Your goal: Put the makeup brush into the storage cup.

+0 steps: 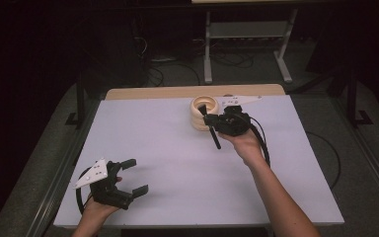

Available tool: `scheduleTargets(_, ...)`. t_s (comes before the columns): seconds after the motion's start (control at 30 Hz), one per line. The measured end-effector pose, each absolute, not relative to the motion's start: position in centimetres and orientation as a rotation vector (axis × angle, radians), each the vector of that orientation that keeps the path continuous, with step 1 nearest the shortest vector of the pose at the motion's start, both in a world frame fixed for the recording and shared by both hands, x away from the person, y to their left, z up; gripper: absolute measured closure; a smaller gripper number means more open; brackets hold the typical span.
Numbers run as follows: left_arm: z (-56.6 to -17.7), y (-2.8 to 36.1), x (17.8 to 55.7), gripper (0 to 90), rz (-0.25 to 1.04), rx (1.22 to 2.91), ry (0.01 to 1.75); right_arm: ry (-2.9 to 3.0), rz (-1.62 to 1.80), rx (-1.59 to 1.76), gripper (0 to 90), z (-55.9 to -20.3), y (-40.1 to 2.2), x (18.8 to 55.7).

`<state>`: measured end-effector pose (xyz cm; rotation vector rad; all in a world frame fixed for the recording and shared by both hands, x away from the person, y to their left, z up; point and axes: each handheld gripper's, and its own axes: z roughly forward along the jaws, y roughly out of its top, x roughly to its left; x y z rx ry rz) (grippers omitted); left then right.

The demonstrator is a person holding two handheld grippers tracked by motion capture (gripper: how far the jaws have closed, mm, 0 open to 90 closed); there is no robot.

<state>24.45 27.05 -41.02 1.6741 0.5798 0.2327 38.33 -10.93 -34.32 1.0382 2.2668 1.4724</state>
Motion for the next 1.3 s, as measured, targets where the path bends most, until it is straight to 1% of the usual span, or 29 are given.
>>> scheduleTargets(0.4, -41.0, 27.0, 24.4, 0.0, 0.234, 1.667, 0.581, 2.167, 1.533, 1.058, 77.0, -34.4, -11.4, 39.4)
scheduleTargets(0.73, -41.0, 27.0, 24.4, 0.0, 0.231, 1.669, 0.580, 2.098, 1.549, 1.061, 77.1, -33.3, -11.4, 40.4)
scheduleTargets(1.3, -41.0, 27.0, 24.4, 0.0, 0.231, 1.667, 0.578, 1.981, 1.614, 1.074, 77.0, -32.6, -11.2, 42.0)
